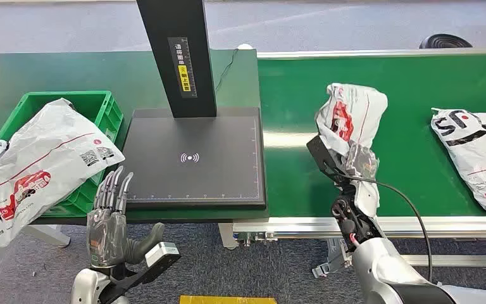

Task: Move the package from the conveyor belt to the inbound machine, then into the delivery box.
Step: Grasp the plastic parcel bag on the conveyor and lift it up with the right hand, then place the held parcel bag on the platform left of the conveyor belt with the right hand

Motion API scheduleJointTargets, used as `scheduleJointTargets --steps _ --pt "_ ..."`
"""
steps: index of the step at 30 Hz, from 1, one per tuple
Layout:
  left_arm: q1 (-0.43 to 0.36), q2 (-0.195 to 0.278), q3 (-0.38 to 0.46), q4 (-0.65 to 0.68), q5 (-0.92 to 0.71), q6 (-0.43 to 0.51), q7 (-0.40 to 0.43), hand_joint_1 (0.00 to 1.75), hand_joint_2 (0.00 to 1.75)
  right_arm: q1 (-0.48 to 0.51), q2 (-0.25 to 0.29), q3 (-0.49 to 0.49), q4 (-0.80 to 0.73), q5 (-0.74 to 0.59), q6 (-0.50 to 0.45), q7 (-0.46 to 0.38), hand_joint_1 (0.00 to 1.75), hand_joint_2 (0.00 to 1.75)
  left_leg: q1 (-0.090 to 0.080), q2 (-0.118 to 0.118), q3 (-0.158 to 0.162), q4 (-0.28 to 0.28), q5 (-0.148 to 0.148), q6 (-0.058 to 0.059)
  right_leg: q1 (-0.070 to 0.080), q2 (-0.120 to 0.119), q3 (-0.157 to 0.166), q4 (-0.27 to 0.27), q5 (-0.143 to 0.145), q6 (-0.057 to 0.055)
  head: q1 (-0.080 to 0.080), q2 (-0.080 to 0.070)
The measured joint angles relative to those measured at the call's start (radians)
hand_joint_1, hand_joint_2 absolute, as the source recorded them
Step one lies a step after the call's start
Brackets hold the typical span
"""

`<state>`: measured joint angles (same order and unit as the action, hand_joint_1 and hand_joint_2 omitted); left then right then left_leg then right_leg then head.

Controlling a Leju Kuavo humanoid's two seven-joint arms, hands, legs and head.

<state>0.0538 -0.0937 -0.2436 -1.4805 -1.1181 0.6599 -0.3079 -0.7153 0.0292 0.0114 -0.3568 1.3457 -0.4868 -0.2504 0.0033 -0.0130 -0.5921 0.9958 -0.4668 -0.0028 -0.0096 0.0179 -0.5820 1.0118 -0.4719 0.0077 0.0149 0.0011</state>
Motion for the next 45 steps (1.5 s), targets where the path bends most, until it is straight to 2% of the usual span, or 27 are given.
scheduleJointTargets --steps 3,9,13,17,23,27,45 --pt "-0.002 -0.007 0.001 -0.003 -0.006 -0.008 0.004 0.0 0.0 0.006 0.018 0.002 -0.068 -0.043 -0.008 -0.037 1.7 1.75 0.0 0.0 0.0 0.0 0.0 0.0 0.0 0.0 0.0 0.0 0.0 0.0 0.0 0.0" --pt "-0.002 -0.027 0.002 -0.015 -0.013 -0.021 0.005 0.0 0.0 0.054 0.043 0.068 -0.406 -0.18 0.037 -0.049 1.7 1.75 0.0 0.0 -0.001 0.0 0.0 0.0 0.0 0.0 -0.001 0.0 0.0 0.0 0.0 0.0" --pt "-0.007 -0.033 0.004 -0.018 -0.006 -0.034 0.005 0.0 0.0 0.096 0.057 0.154 -0.579 -0.186 0.089 -0.049 1.7 1.75 0.0 0.001 -0.001 0.0 0.0 0.0 0.0 0.001 -0.001 0.0 0.0 0.0 0.0 0.0" --pt "-0.026 -0.037 0.01 -0.018 0.018 -0.034 0.005 0.0 0.0 0.125 0.087 0.277 -0.676 -0.179 0.139 -0.059 1.71 1.75 0.001 0.001 -0.001 0.0 0.0 0.0 0.001 0.001 -0.001 0.0 0.0 0.0 0.0 0.0" --pt "-0.052 -0.039 0.055 -0.025 0.041 -0.011 0.005 0.0 0.0 0.139 0.144 0.461 -0.726 -0.201 0.19 -0.063 1.71 1.75 0.001 0.001 -0.001 -0.001 0.0 -0.001 0.001 0.001 -0.002 0.0 0.0 0.0 0.0 0.0" --pt "-0.058 -0.039 0.076 -0.028 0.043 -0.009 0.004 0.0 0.0 0.138 0.16 0.533 -0.732 -0.22 0.19 -0.052 1.71 1.75 0.001 0.0 -0.001 0.0 0.0 0.0 0.001 0.0 -0.001 0.0 -0.001 0.0 0.0 0.0" --pt "-0.059 -0.039 0.09 -0.029 0.048 -0.003 0.002 0.0 0.0 0.137 0.167 0.61 -0.739 -0.241 0.203 -0.058 1.67 1.75 0.0 0.0 -0.001 0.0 0.0 0.0 0.0 0.0 -0.001 0.0 -0.001 0.0 0.0 0.0"
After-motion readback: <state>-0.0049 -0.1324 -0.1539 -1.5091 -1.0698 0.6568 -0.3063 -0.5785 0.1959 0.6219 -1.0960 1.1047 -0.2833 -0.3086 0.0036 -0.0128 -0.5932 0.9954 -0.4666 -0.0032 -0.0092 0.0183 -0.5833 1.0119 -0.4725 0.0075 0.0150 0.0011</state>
